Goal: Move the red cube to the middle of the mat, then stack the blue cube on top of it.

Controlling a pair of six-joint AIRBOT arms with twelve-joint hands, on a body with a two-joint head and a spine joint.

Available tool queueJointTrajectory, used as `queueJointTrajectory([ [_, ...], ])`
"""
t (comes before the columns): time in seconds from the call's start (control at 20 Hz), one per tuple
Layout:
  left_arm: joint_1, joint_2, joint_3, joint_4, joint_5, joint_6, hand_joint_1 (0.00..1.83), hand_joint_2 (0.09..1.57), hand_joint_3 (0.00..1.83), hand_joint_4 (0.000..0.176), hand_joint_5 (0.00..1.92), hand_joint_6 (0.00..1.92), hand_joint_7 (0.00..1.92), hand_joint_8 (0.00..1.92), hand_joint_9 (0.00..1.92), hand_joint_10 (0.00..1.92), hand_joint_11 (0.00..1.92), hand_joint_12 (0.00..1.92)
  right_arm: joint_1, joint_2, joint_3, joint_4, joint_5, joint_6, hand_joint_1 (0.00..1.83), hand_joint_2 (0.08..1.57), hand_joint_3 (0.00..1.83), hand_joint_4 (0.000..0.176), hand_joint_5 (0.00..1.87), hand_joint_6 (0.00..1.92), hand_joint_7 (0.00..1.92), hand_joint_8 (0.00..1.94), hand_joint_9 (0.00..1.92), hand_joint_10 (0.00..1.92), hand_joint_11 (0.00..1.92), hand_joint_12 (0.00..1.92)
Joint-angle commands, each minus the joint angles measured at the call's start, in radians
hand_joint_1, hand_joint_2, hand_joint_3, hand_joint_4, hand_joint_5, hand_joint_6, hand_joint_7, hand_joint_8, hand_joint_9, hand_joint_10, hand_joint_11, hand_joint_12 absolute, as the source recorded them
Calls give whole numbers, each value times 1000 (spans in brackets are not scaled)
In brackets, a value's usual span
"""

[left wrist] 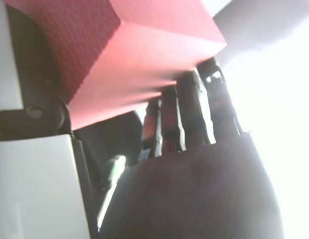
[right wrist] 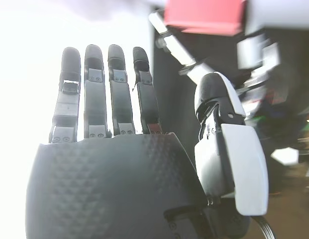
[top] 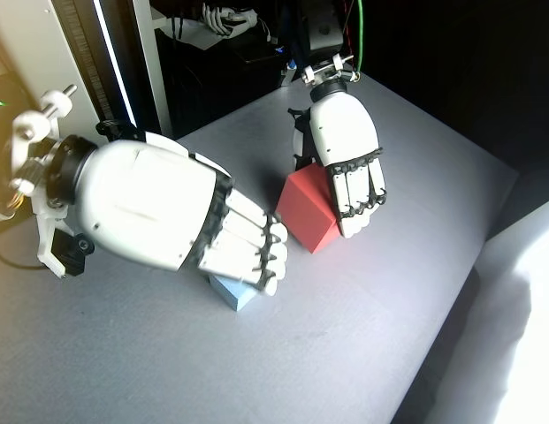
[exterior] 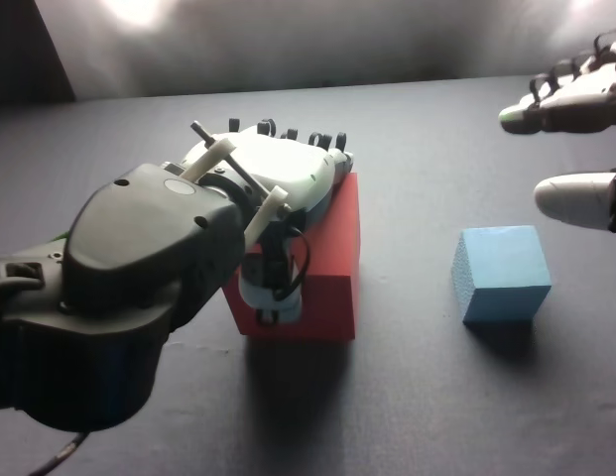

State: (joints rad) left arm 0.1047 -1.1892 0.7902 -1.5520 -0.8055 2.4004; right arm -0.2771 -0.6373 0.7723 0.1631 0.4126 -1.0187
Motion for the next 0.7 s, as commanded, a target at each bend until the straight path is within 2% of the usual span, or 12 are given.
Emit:
queueJointTrajectory([
  [0.0, -9, 3, -3, 70, -43, 0, 1329, 1116, 1, 0, 460, 3, 529, 2, 565, 3, 80, 1021, 8, 12, -2, -1, 134, 2, 111, 1310, 1, 0, 364, 0, 357, 1, 324, 1, 0, 783],
  [0.25, 3, -8, -3, 72, -47, 0, 1319, 1107, 0, 0, 495, 9, 576, 11, 611, 15, 128, 983, -18, 11, -3, 15, 151, -7, 96, 1311, 2, 0, 371, 1, 347, 0, 316, 0, 0, 788],
  [0.35, 9, -9, -3, 78, -47, 0, 1296, 1112, 0, 0, 475, 1, 547, 0, 584, 1, 89, 982, -25, 11, -3, 22, 157, -7, 106, 1305, 0, 0, 379, 2, 369, 3, 338, 3, 0, 831],
  [0.65, 22, -14, 4, 95, -47, -25, 1307, 1112, 0, 0, 476, 3, 552, 3, 602, 7, 109, 1025, -25, 11, -2, 43, 84, -8, 130, 1302, 0, 0, 387, 3, 377, 2, 351, 5, 0, 843],
])
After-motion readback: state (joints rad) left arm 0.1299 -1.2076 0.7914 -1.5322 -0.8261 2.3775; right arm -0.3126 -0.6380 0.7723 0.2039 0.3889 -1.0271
